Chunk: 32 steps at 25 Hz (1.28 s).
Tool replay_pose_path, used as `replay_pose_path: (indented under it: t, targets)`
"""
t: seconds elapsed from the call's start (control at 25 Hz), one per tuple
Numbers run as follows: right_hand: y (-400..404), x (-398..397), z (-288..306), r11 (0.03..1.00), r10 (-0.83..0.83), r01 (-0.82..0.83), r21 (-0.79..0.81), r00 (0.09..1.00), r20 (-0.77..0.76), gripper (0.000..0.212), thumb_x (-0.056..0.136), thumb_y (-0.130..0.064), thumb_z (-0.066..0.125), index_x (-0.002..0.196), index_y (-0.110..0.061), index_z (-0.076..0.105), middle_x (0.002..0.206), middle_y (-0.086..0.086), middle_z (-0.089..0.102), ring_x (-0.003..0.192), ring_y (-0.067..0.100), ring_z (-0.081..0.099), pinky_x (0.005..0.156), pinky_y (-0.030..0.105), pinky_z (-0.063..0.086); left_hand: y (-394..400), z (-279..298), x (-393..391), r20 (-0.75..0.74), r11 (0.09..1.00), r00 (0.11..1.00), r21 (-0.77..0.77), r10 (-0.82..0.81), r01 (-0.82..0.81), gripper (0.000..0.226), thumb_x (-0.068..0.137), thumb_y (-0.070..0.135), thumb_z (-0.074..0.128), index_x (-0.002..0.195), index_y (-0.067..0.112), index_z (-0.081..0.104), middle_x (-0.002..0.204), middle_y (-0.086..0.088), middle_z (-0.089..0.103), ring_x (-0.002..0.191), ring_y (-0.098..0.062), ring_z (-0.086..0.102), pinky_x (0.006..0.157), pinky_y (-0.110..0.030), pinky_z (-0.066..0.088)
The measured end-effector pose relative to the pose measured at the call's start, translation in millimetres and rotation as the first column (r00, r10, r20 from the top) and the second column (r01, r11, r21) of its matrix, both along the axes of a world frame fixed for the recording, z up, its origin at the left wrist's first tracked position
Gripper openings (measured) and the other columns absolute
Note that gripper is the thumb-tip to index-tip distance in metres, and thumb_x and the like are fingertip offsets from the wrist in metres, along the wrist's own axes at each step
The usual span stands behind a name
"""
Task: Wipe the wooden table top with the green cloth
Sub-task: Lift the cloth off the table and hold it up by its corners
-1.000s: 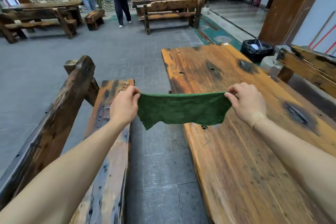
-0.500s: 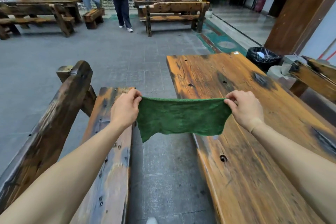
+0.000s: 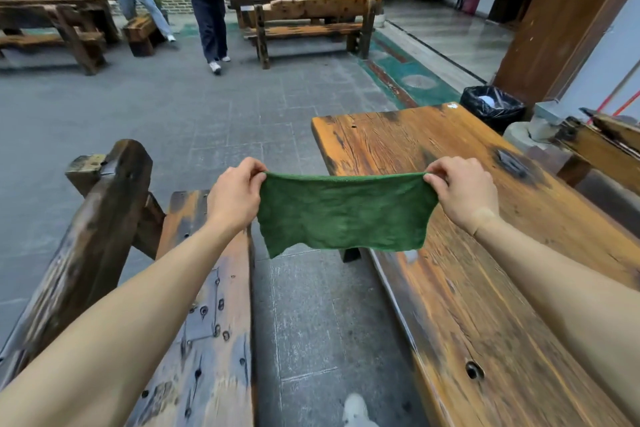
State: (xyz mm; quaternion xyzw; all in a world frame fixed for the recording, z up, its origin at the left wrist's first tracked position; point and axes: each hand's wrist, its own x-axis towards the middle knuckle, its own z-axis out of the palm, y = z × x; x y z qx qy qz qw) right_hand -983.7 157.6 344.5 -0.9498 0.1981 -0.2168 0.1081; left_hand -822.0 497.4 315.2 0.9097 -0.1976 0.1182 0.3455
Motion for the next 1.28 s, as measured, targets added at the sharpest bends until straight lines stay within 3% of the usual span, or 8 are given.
replay_pose_path:
  t: [0.28,0.52,0.84,1.12,1.28]
  targets:
    - [-46,128,-22,0.999,-0.005,0.005,0.038,1.0,0.0,0.012,0.098,-0.028,0.059,0.099,-0.022,0.07,0.105,0.004,0.07,0.106,0.034,0.054,0.083,0.044,0.041,-43,-12,118,-0.002,1.0,1.0,0.022,0.012,-0.012,0.012,0.104,0.023,0.05,0.109,0.02,0.061,0.104,-0.003,0.07,0.104,-0.027,0.057,0.074,-0.039,0.041]
    - [-92,251,-23,0.998,0.025,-0.024,0.062,0.999,-0.025,0.014,0.098,-0.028,0.06,0.101,-0.019,0.069,0.105,0.009,0.07,0.106,0.036,0.054,0.085,0.045,0.042,-87,-11,223,-0.057,0.997,0.996,0.049,0.066,-0.064,0.009,0.104,0.026,0.05,0.1,0.031,0.056,0.103,-0.003,0.07,0.102,-0.027,0.058,0.078,-0.044,0.05]
    - [-130,358,-25,0.998,0.001,0.002,0.065,0.999,-0.047,0.013,0.097,-0.029,0.06,0.1,-0.02,0.069,0.105,0.007,0.069,0.107,0.034,0.053,0.086,0.046,0.043,-129,-12,343,-0.071,0.996,0.995,0.061,0.066,-0.061,0.011,0.104,0.025,0.049,0.106,0.024,0.06,0.103,-0.004,0.069,0.104,-0.029,0.057,0.076,-0.043,0.047]
    - [-149,449,-31,0.992,-0.11,0.114,0.063,0.992,-0.06,0.012,0.097,-0.028,0.06,0.099,-0.021,0.069,0.104,0.006,0.069,0.105,0.034,0.053,0.085,0.046,0.043,-172,-24,471,-0.084,0.997,0.995,0.057,-0.048,0.053,0.013,0.104,0.024,0.05,0.11,0.021,0.061,0.103,-0.007,0.069,0.105,-0.031,0.057,0.076,-0.043,0.046]
    - [-161,483,-23,0.973,-0.226,0.228,0.04,0.973,-0.047,0.014,0.097,-0.027,0.06,0.1,-0.019,0.071,0.103,0.008,0.07,0.102,0.035,0.055,0.082,0.048,0.048,-205,-22,538,-0.092,0.98,0.977,0.038,-0.19,0.194,0.01,0.104,0.023,0.051,0.104,0.023,0.061,0.089,0.003,0.065,0.092,-0.032,0.062,0.076,-0.047,0.052]
